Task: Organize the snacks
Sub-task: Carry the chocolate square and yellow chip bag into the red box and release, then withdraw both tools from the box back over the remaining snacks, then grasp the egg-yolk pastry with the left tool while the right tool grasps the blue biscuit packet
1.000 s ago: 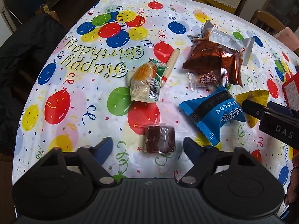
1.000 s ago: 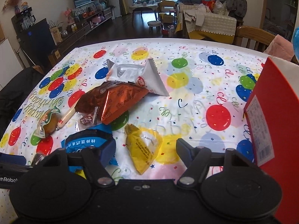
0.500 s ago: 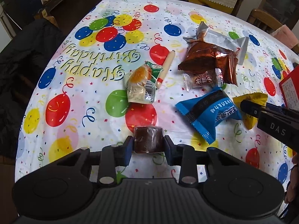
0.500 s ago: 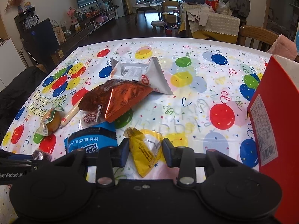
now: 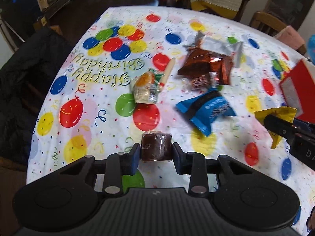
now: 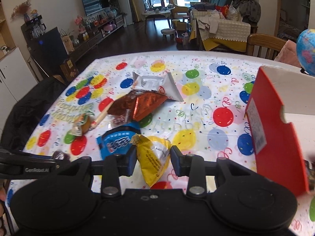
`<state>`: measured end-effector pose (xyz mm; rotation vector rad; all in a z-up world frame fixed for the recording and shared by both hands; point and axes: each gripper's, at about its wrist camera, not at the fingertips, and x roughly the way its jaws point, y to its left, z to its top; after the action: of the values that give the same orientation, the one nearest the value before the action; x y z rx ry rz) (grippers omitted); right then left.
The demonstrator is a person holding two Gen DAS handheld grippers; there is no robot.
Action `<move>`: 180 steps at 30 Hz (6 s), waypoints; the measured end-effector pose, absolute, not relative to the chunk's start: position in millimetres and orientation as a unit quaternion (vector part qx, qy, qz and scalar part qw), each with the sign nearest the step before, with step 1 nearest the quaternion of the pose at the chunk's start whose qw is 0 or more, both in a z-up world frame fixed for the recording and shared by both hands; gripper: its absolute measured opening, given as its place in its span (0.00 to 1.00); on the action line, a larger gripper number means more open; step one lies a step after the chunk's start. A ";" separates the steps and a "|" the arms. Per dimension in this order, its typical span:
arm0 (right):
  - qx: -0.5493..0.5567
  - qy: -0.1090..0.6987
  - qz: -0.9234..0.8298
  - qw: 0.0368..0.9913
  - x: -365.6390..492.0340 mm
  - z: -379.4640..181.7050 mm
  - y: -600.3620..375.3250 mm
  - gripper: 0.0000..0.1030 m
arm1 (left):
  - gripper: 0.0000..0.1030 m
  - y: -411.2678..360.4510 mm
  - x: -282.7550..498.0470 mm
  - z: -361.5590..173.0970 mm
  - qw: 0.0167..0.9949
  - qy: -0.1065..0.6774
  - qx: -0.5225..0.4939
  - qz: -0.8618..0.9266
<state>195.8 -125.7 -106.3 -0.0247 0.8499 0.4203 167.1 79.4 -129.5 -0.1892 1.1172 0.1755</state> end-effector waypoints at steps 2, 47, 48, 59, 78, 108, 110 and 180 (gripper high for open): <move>-0.008 0.403 0.202 0.893 185.5 -96.1 -129.1 0.34 | 0.33 74.0 160.1 -118.6 0.846 0.521 -0.086 0.074; 0.043 0.344 0.105 0.932 174.8 -16.5 -357.0 0.34 | 0.33 -189.2 221.2 -25.5 0.878 0.467 -0.003 -0.108; 0.044 0.346 0.104 0.932 178.8 -18.7 -363.4 0.34 | 0.33 -194.9 226.5 -27.9 0.876 0.470 -0.003 -0.109; 0.061 0.378 0.074 0.921 217.6 -52.1 -418.9 0.34 | 0.33 -253.1 271.8 -60.0 0.863 0.495 0.025 -0.103; 0.063 0.420 0.040 0.904 239.5 -98.9 -448.4 0.38 | 0.33 -292.1 309.6 -125.3 0.822 0.556 0.068 -0.100; 0.057 0.362 0.088 0.926 176.2 -42.2 -404.1 0.84 | 0.64 -229.3 226.4 -52.0 0.864 0.487 0.023 -0.123; 0.058 0.357 0.094 0.928 168.7 -35.8 -395.6 0.86 | 0.64 -216.8 218.0 -45.4 0.868 0.481 0.012 -0.123; -0.030 0.425 0.273 0.863 221.3 -115.6 -77.8 0.96 | 0.80 121.3 232.9 -127.3 0.842 0.523 -0.087 0.105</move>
<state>221.3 -77.8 -115.6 -0.0633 0.8901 0.5726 232.9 121.3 -127.3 -0.1842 1.1040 0.2214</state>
